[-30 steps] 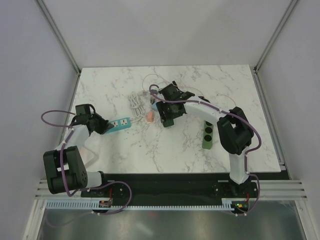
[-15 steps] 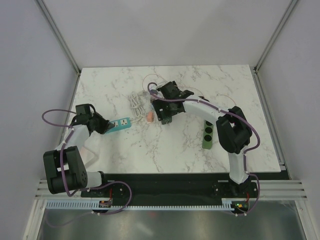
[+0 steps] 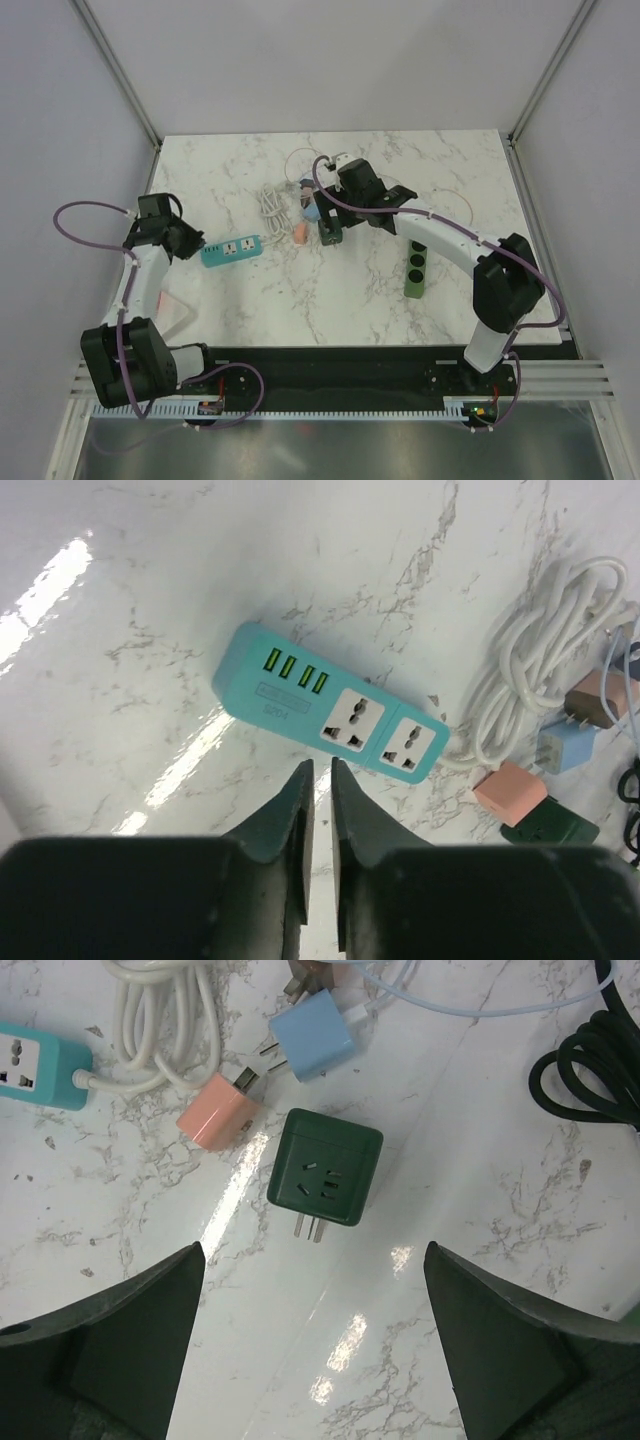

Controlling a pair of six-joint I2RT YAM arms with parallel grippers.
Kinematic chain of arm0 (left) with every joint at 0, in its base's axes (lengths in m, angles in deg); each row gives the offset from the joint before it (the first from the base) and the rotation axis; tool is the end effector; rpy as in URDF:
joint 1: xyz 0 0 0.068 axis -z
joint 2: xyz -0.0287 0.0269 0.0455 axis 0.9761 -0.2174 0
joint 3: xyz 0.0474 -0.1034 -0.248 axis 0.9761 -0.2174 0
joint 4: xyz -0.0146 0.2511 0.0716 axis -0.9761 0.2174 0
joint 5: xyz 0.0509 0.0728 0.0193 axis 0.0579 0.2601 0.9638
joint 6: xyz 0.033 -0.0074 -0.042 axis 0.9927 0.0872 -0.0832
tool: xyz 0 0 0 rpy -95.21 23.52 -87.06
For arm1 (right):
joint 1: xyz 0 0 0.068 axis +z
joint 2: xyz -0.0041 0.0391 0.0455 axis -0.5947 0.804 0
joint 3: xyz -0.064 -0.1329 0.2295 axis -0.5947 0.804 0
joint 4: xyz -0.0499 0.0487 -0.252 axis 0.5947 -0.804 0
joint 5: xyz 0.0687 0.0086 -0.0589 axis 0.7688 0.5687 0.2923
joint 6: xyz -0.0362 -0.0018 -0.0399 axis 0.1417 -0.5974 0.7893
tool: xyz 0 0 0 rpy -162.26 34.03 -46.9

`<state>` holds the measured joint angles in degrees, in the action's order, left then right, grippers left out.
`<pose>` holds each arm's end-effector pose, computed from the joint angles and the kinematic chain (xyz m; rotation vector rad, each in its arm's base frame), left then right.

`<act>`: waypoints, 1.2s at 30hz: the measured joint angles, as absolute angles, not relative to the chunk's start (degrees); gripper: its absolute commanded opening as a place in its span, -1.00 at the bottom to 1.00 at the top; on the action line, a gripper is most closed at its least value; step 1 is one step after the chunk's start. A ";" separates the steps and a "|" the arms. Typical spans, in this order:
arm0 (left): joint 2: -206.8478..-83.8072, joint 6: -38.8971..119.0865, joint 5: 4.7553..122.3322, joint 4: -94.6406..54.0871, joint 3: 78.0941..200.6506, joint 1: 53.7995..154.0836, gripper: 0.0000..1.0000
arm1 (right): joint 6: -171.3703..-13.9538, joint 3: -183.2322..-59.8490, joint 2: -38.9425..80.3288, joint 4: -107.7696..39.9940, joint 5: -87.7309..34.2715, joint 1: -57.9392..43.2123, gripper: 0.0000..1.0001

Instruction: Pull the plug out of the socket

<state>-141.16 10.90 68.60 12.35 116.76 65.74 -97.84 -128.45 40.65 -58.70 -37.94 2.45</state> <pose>0.2472 0.0493 0.2422 -1.0848 2.2548 -0.2827 0.3131 0.2501 0.2759 -0.5206 2.3068 0.3661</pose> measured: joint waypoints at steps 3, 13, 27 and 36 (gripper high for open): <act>-138.13 11.16 72.19 15.89 117.09 65.74 0.11 | -98.01 -124.71 39.27 -56.34 -36.44 2.45 0.96; -133.08 9.74 86.39 31.23 121.20 64.34 1.00 | -98.25 -117.00 37.56 -53.89 -29.38 4.46 0.96; -126.56 9.50 90.07 40.83 129.46 60.69 0.93 | -103.72 -127.25 48.89 -43.82 -14.05 18.40 0.96; -121.23 12.34 91.09 39.82 136.39 63.57 0.94 | -122.73 -147.79 69.06 -35.82 -6.73 23.47 0.96</act>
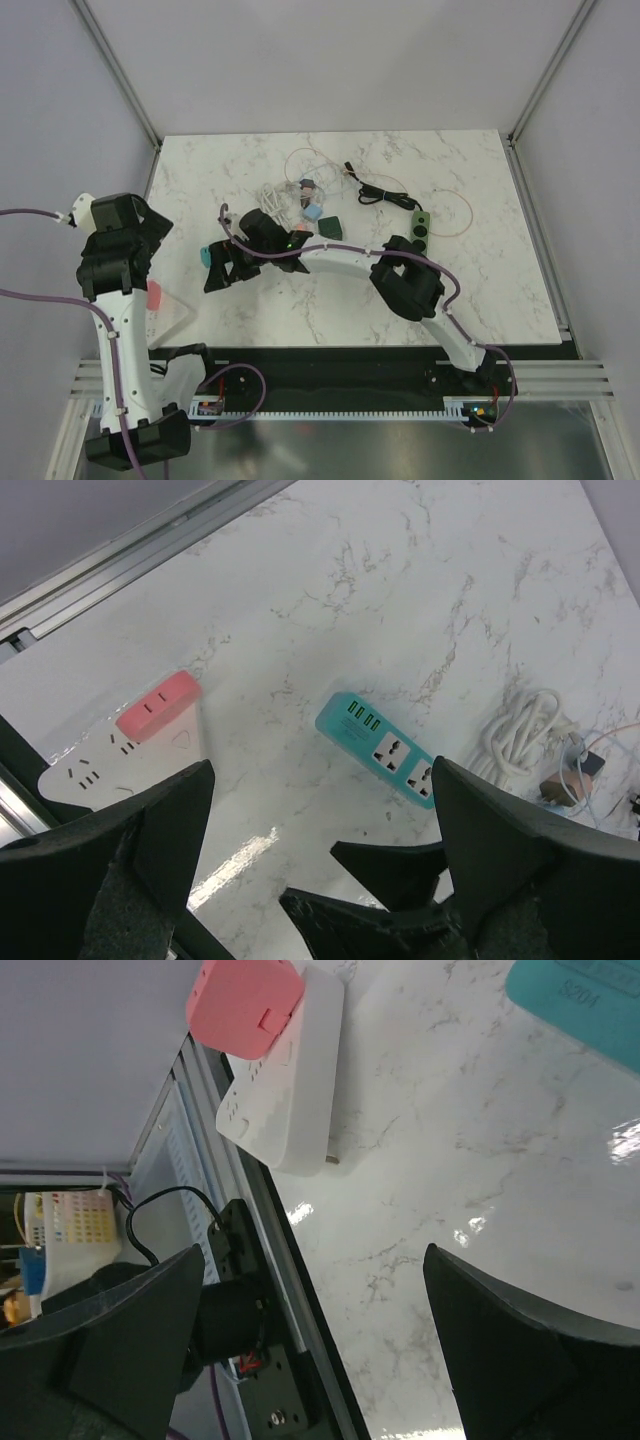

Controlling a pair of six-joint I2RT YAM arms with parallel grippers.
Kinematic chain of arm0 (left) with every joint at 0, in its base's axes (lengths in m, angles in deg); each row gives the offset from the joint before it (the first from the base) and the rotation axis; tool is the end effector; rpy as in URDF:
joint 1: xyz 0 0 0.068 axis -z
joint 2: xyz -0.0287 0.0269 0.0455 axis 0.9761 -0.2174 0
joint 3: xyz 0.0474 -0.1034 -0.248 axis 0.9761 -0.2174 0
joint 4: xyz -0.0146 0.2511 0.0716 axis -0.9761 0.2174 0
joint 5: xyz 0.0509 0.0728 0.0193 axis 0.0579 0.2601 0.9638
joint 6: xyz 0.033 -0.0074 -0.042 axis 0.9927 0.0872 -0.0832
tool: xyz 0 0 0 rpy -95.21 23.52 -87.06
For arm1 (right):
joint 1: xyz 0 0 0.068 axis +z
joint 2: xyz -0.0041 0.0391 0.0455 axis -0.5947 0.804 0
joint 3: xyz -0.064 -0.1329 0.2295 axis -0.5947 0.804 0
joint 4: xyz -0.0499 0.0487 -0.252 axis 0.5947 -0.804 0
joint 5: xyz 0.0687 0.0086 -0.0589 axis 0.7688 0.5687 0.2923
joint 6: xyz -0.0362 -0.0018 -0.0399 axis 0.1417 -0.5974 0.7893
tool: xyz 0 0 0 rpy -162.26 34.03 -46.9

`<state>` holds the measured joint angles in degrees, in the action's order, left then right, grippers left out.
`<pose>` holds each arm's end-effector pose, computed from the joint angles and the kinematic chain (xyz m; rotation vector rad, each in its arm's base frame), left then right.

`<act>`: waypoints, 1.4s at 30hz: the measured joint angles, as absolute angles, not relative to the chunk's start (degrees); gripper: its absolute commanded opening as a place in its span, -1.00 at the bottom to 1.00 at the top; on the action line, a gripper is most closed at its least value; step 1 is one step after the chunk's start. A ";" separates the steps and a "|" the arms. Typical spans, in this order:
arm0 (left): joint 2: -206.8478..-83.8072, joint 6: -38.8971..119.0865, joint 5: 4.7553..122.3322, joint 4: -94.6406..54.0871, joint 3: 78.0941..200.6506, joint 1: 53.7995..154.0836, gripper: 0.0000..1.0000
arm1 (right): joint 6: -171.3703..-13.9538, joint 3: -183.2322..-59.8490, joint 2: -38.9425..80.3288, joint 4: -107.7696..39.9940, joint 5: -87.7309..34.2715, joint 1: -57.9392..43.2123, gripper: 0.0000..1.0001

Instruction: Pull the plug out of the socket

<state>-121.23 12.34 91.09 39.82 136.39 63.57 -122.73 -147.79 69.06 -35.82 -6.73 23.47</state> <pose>0.1447 0.0480 0.3826 -1.1518 1.9075 0.1405 0.2480 0.4617 0.2043 -0.8116 2.2781 1.4232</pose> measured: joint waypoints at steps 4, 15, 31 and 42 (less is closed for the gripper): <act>-122.56 12.34 90.57 39.28 136.09 65.28 0.96 | -131.06 -149.96 74.63 -32.95 -6.75 25.22 0.96; -121.21 12.34 88.25 36.26 133.48 72.49 0.98 | -143.74 -157.30 84.34 -28.60 -9.38 30.05 0.96; -119.48 13.48 91.42 33.86 130.86 80.32 1.00 | -149.66 -164.01 91.03 -24.06 -12.70 31.19 0.34; -121.41 14.16 92.12 33.05 130.53 81.08 1.00 | -149.27 -166.55 92.49 -23.97 -11.45 31.19 -0.24</act>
<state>-121.41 14.16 92.12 33.05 130.53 81.08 -149.27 -166.55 92.49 -23.97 -11.45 31.19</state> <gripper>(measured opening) 0.995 0.452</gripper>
